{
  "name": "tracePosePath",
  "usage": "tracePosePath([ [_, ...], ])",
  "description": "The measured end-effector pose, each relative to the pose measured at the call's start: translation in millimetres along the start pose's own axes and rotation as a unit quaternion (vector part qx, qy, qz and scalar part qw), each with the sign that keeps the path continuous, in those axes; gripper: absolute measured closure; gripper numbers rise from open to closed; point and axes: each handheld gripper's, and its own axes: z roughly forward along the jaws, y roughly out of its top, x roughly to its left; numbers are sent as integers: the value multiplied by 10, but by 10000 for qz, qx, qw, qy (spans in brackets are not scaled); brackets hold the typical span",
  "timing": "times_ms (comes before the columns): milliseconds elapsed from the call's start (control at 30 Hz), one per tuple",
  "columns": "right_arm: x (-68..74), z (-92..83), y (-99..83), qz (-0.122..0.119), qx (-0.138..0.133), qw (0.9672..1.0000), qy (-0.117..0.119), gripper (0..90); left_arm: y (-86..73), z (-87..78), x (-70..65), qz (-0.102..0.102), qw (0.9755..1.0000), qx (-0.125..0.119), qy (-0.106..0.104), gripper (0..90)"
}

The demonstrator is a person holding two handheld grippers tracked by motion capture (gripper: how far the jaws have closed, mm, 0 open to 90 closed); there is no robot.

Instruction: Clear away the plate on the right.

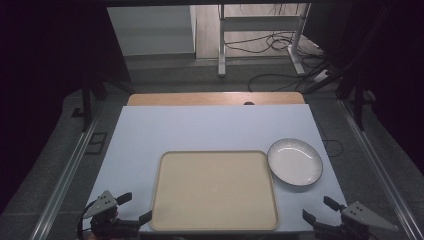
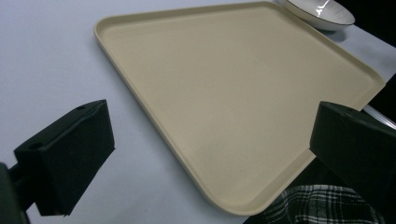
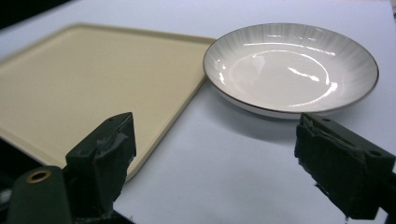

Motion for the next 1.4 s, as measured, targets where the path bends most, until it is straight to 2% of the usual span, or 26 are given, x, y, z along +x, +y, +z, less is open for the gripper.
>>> tracePosePath([
  [67,-21,4,5,45,-79,10000,25,134,-8,-17,-3,-20,10000,-69,63,0],
  [167,-13,24,4,-146,-79,9999,-2,134,-18,-35,0,-87,9997,-175,128,0],
  [400,20,68,1,-380,43,9992,-121,131,-24,-43,-28,38,9995,-221,243,0],
  [700,16,90,-3,-478,54,9988,-134,130,-22,-38,-26,40,9996,-200,204,0],
  [900,65,146,9,-797,194,9965,-189,134,-21,-36,-21,38,9997,-177,160,0],
  [967,74,154,14,-828,224,9961,-186,141,-20,-35,-21,39,9997,-176,157,0],
  [1133,109,235,53,-1139,391,9922,-310,184,-20,-34,-20,41,9997,-171,148,0],
  [1400,156,342,95,-1410,600,9875,-384,250,-20,-32,-19,40,9997,-164,148,0],
])
